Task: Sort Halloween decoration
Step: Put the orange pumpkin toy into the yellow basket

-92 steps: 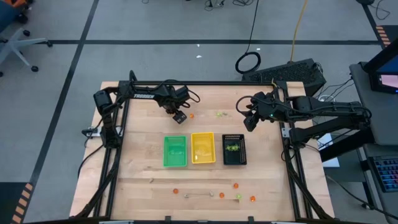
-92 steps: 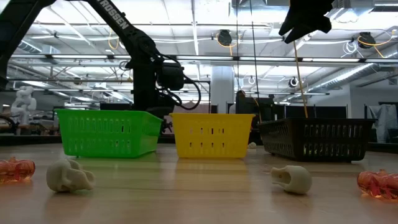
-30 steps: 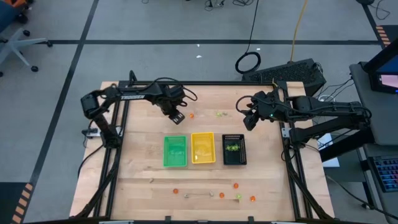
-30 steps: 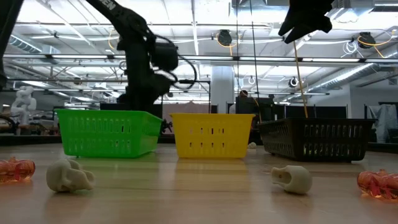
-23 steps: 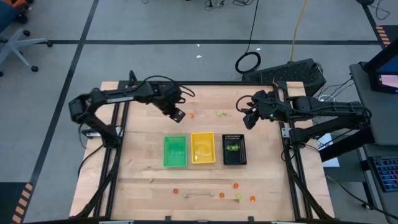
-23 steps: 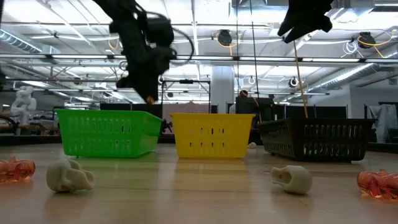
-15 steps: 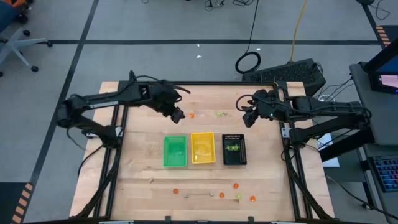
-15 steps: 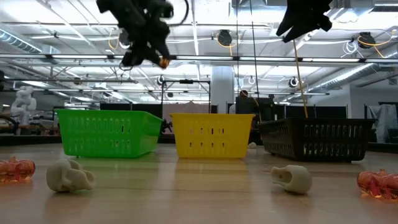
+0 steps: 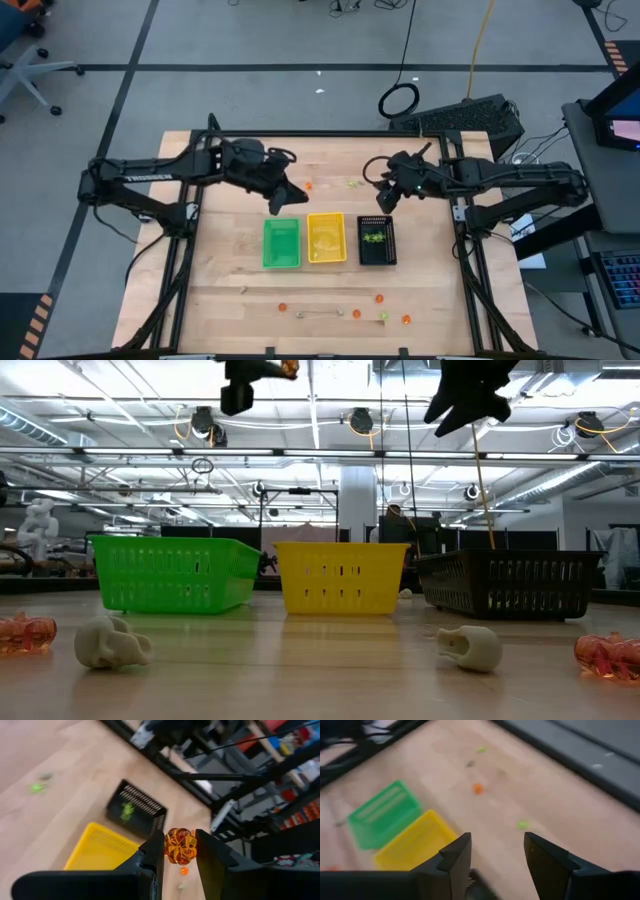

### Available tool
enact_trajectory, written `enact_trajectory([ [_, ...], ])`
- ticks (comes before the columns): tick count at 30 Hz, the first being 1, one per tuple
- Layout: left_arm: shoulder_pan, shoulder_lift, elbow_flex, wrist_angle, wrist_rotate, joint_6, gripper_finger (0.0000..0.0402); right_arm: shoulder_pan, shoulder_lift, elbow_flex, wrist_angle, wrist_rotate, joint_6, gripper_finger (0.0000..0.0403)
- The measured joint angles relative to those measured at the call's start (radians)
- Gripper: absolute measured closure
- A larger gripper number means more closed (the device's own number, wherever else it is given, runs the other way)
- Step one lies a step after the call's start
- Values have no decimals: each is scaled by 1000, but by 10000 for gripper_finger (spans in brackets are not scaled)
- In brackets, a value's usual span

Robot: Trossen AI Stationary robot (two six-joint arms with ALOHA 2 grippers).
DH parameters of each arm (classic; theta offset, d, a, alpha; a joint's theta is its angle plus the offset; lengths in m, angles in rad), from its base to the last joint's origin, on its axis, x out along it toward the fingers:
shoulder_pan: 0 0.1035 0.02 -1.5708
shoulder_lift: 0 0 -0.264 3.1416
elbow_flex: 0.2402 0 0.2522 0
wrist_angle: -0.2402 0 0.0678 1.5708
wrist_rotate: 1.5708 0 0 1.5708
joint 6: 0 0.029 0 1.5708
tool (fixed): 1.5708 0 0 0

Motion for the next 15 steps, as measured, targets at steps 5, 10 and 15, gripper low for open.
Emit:
enact_trajectory([
  [5,-35,-1,0,64,-10,3,315,0,7,0,52,-88,-9,234],
  [10,-43,0,0,72,-49,13,315,0,4,0,51,-107,-36,234],
  [15,-43,0,0,72,-50,36,315,0,3,0,48,-123,-32,234],
])
